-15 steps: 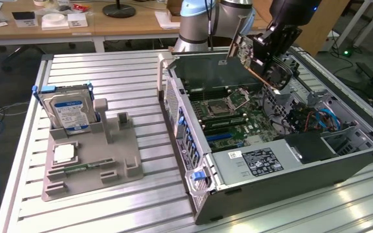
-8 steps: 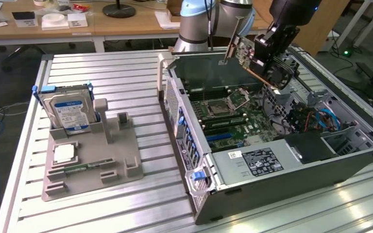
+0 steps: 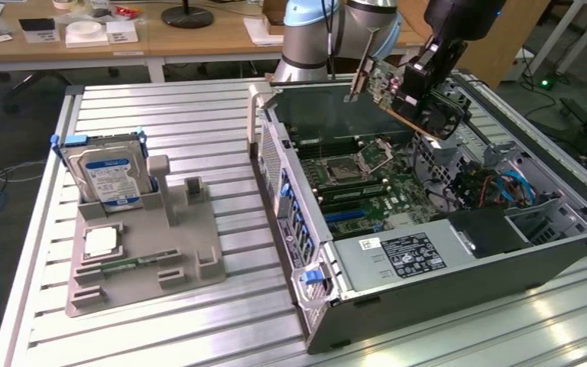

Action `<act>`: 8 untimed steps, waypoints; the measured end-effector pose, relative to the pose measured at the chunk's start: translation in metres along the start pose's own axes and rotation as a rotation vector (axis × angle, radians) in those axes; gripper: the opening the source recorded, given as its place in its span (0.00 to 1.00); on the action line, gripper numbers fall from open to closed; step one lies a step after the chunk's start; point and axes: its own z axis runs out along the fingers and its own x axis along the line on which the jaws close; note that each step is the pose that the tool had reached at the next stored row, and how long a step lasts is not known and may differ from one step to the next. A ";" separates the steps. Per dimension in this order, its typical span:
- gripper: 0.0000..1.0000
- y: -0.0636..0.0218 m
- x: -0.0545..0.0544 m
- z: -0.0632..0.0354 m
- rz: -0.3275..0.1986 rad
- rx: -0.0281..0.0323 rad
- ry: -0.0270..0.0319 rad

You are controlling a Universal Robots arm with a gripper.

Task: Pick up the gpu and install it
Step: 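Insert the gpu into the slot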

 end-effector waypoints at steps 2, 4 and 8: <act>0.29 0.0000 0.000 0.0000 -0.023 0.0000 0.0011; 0.29 0.0000 0.000 0.0000 -0.046 0.0002 0.0022; 0.29 0.0000 0.000 0.0000 -0.093 0.0003 0.0046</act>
